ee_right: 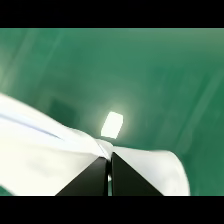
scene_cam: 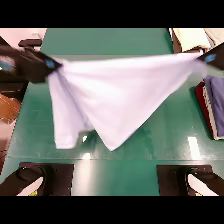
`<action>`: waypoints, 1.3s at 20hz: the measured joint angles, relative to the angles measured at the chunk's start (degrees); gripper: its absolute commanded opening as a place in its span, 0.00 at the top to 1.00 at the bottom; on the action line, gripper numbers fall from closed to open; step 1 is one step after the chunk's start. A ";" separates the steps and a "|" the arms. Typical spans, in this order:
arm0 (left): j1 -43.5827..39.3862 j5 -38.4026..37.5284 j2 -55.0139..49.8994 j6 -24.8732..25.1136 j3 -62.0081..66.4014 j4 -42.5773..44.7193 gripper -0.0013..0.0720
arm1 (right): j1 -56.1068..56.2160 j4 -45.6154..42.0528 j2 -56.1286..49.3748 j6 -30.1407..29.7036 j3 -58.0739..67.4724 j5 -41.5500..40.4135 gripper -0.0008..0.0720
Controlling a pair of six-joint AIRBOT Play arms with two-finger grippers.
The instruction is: Fold the shirts.
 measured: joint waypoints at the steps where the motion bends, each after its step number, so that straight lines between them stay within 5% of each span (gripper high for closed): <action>1: -0.92 -0.28 -0.35 0.04 -4.11 0.48 0.95 | 1.79 -1.05 -0.28 0.15 -3.21 -0.76 0.98; 9: -17.68 2.51 -1.03 0.37 -33.27 -3.82 0.92 | 8.50 -4.68 3.63 1.81 -23.93 -7.76 0.98; 11: -20.37 3.17 -1.03 0.39 -36.00 -7.15 0.32 | 8.74 -5.11 5.05 2.05 -25.94 -8.55 0.98; 17: -18.84 4.48 -1.03 0.42 -32.33 -11.37 0.30 | 9.05 -5.60 6.51 2.64 -27.87 -9.86 0.98; 26: 8.44 -3.28 -0.07 0.46 -30.08 -3.43 0.30 | 9.05 -5.60 6.60 2.73 -28.17 -10.08 0.98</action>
